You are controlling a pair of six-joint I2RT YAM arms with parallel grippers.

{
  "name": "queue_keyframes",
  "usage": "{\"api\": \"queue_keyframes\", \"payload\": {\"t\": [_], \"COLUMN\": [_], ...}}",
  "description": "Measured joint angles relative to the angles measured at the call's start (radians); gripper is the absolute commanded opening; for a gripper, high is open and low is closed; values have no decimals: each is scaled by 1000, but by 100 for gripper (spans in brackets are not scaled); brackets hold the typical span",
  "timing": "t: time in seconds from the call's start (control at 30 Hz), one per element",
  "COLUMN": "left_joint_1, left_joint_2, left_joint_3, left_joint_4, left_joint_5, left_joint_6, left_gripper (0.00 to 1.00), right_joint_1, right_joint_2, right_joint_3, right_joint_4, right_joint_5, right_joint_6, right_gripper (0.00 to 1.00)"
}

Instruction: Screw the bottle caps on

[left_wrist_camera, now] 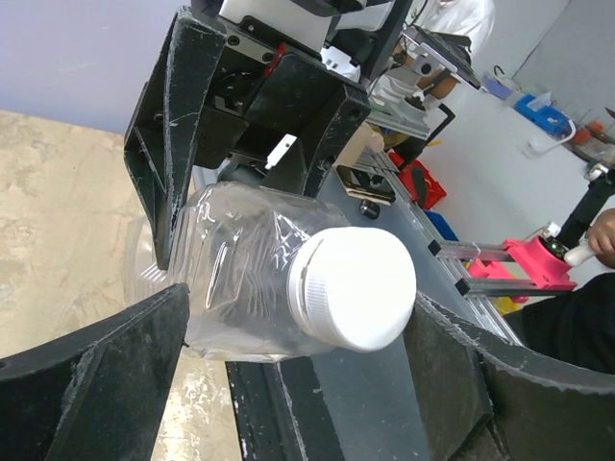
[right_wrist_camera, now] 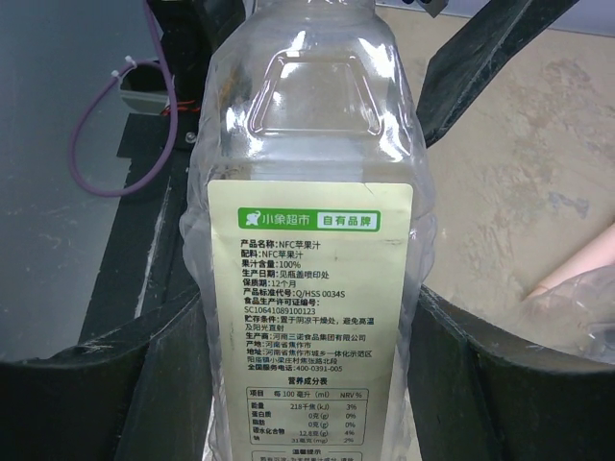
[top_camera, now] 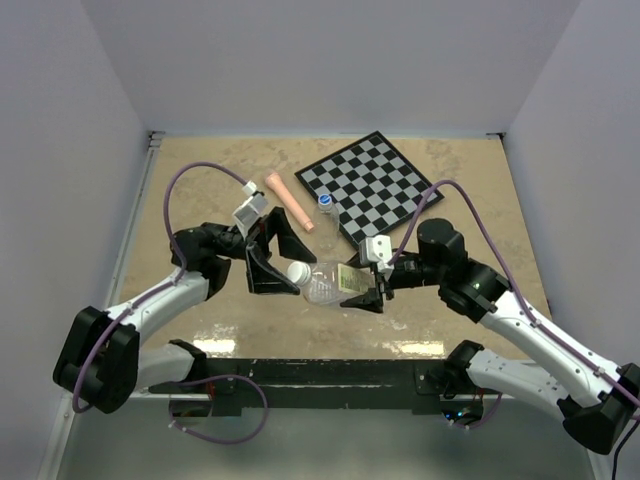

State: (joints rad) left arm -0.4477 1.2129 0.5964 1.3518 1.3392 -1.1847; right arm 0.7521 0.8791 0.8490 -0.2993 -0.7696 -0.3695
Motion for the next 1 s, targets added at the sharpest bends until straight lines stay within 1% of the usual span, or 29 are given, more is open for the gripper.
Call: {"api": "queue_keyframes", "payload": {"t": [0.1, 0.13, 0.37, 0.53, 0.6, 0.7, 0.73, 0.77, 0.87, 0.93, 1.0], "left_joint_1": [14, 20, 50, 99, 117, 138, 141, 141, 140, 141, 141], "left_joint_2": [-10, -14, -20, -53, -82, -173, -221, -275, -407, -446, -450], "left_joint_3": [-5, -6, -21, -50, -66, -87, -86, -81, -15, 44, 89], "left_joint_4": [-2, -5, -21, -35, -39, -74, -125, -211, -539, -711, -829], "left_joint_5": [-5, -5, -6, -15, -24, -55, -82, -119, -280, -391, -466], "left_joint_6": [0, 0, 0, 8, 31, 153, 227, 315, 571, 670, 711], "left_gripper": [97, 100, 100, 100, 100, 100, 100, 100, 100, 100, 100], "right_joint_1": [-1, -2, -10, -21, -26, -33, -34, -34, -35, -35, -36], "right_joint_2": [0, 0, -3, -5, -10, -30, -38, -43, -55, -61, -69], "right_joint_3": [0, 0, 7, 8, 8, 8, 8, 8, 7, 2, -10], "right_joint_4": [21, 31, 106, 114, 116, 140, 147, 152, 167, 177, 189], "right_joint_5": [0, -1, -8, -6, 7, 61, 83, 102, 172, 221, 267], "right_joint_6": [-2, -2, -13, -13, -12, -4, -3, -2, -2, -6, -12], "right_gripper": [0, 0, 0, 0, 0, 0, 0, 0, 0, 0, 0]}}
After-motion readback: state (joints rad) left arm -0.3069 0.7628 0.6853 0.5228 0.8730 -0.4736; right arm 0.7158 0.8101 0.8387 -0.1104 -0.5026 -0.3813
